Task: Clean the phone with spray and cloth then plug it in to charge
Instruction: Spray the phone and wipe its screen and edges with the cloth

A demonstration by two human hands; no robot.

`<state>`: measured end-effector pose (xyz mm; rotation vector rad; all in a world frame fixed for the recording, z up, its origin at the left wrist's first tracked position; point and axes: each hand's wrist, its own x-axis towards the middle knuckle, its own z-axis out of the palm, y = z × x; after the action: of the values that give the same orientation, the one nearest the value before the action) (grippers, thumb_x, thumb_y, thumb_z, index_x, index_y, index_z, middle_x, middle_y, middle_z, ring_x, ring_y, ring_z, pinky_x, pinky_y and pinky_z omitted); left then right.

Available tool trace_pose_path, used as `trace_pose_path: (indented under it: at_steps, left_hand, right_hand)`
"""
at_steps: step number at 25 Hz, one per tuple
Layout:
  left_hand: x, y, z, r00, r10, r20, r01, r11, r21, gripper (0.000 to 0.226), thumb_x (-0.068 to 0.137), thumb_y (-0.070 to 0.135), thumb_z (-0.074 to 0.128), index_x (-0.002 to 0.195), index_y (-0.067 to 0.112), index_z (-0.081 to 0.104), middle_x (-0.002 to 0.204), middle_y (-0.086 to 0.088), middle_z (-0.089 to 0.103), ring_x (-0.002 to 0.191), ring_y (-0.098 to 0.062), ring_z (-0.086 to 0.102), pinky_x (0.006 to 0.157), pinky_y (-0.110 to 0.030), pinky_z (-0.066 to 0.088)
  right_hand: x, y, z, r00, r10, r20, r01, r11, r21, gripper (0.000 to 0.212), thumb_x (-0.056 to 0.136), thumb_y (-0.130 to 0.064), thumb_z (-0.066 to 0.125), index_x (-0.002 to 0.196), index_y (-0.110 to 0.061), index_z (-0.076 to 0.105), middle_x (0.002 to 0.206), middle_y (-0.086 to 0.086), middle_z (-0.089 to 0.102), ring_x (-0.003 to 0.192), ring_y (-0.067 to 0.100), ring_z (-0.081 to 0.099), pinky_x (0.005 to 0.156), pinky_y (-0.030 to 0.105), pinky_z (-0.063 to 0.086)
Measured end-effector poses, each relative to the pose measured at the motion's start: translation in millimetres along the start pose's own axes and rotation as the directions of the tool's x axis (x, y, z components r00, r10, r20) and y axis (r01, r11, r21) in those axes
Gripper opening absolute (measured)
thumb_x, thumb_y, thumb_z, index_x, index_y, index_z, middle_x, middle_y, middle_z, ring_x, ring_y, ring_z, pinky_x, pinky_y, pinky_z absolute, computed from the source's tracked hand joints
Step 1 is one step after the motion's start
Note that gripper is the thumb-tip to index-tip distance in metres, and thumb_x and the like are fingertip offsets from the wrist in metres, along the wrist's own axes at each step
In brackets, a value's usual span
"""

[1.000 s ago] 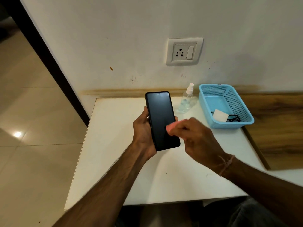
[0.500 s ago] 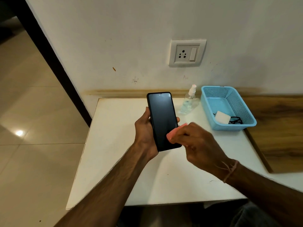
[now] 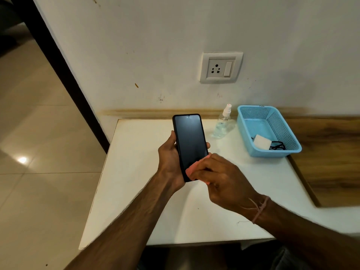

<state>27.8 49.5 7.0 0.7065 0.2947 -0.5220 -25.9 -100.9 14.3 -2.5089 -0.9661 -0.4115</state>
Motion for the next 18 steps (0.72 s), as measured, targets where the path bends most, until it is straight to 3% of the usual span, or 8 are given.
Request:
trace_pose_path:
  at_steps: [2, 5, 7, 10, 13, 16, 18]
  left_hand:
    - [0.7, 0.2, -0.2, 1.000, -0.017, -0.016, 0.018, 0.999, 0.046, 0.078, 0.095, 0.069, 0.036, 0.134, 0.008, 0.063, 0.119, -0.021, 0.067, 0.094, -0.035, 0.066, 0.089, -0.043, 0.053]
    - [0.7, -0.3, -1.6, 0.998, -0.006, -0.068, 0.013, 0.995, 0.094, 0.073, 0.094, 0.069, 0.039, 0.128, 0.012, 0.069, 0.115, -0.015, 0.071, 0.092, -0.032, 0.069, 0.089, -0.043, 0.054]
    - [-1.2, 0.6, -0.4, 0.998, 0.007, -0.059, -0.004, 0.998, 0.062, 0.072, 0.094, 0.067, 0.040, 0.127, 0.010, 0.069, 0.115, -0.016, 0.069, 0.092, -0.032, 0.068, 0.088, -0.042, 0.053]
    - [-3.2, 1.6, 0.8, 0.999, 0.026, -0.020, -0.026, 1.000, 0.015, 0.074, 0.096, 0.064, 0.036, 0.132, 0.005, 0.062, 0.116, -0.023, 0.066, 0.090, -0.034, 0.067, 0.084, -0.041, 0.055]
    - [-2.4, 3.2, 0.2, 1.000, 0.010, 0.021, -0.010, 1.000, 0.001, 0.078, 0.096, 0.066, 0.033, 0.138, 0.005, 0.058, 0.118, -0.026, 0.062, 0.092, -0.037, 0.063, 0.087, -0.044, 0.053]
    - [0.6, 1.1, -2.1, 0.999, -0.027, -0.026, 0.029, 0.998, 0.060, 0.076, 0.094, 0.069, 0.037, 0.134, 0.010, 0.064, 0.121, -0.020, 0.067, 0.101, -0.037, 0.063, 0.098, -0.049, 0.050]
    - [-0.6, -1.1, -0.6, 0.998, -0.021, -0.051, 0.025, 0.995, 0.092, 0.071, 0.094, 0.068, 0.039, 0.129, 0.013, 0.069, 0.119, -0.016, 0.070, 0.099, -0.035, 0.067, 0.098, -0.051, 0.051]
  right_hand:
    - [9.8, 11.4, -6.7, 0.993, 0.081, -0.081, -0.085, 0.995, -0.045, 0.033, 0.084, -0.007, 0.048, 0.104, -0.010, 0.074, 0.099, 0.004, 0.070, 0.086, 0.024, 0.061, 0.073, 0.035, 0.058]
    - [26.0, 13.0, -4.2, 0.962, 0.211, -0.174, -0.227, 0.971, -0.077, 0.032, 0.075, -0.004, 0.062, 0.104, -0.007, 0.074, 0.097, 0.009, 0.069, 0.085, 0.030, 0.061, 0.070, 0.039, 0.059]
    - [26.1, 3.8, 4.3, 0.964, 0.204, -0.169, -0.213, 0.977, -0.034, 0.032, 0.076, -0.003, 0.066, 0.107, -0.007, 0.074, 0.100, 0.008, 0.069, 0.089, 0.029, 0.061, 0.076, 0.038, 0.059]
    - [6.6, -13.9, 12.3, 0.997, 0.060, -0.052, -0.059, 0.998, 0.023, 0.029, 0.082, -0.006, 0.063, 0.109, -0.012, 0.073, 0.106, 0.001, 0.069, 0.097, 0.021, 0.061, 0.086, 0.031, 0.055]
    - [-3.2, -5.3, -1.1, 0.999, -0.042, 0.025, 0.043, 0.999, -0.028, 0.031, 0.086, -0.007, 0.053, 0.108, -0.015, 0.073, 0.106, 0.000, 0.069, 0.098, 0.020, 0.061, 0.083, 0.032, 0.055]
    - [14.9, 22.1, -14.7, 0.995, 0.028, -0.091, -0.038, 0.993, -0.112, 0.036, 0.084, -0.005, 0.044, 0.103, -0.010, 0.074, 0.099, 0.005, 0.069, 0.087, 0.026, 0.059, 0.071, 0.038, 0.055]
    - [31.1, 20.4, -10.8, 0.976, 0.126, -0.175, -0.151, 0.979, -0.136, 0.032, 0.080, -0.005, 0.051, 0.103, -0.006, 0.074, 0.097, 0.009, 0.069, 0.084, 0.029, 0.058, 0.069, 0.039, 0.056]
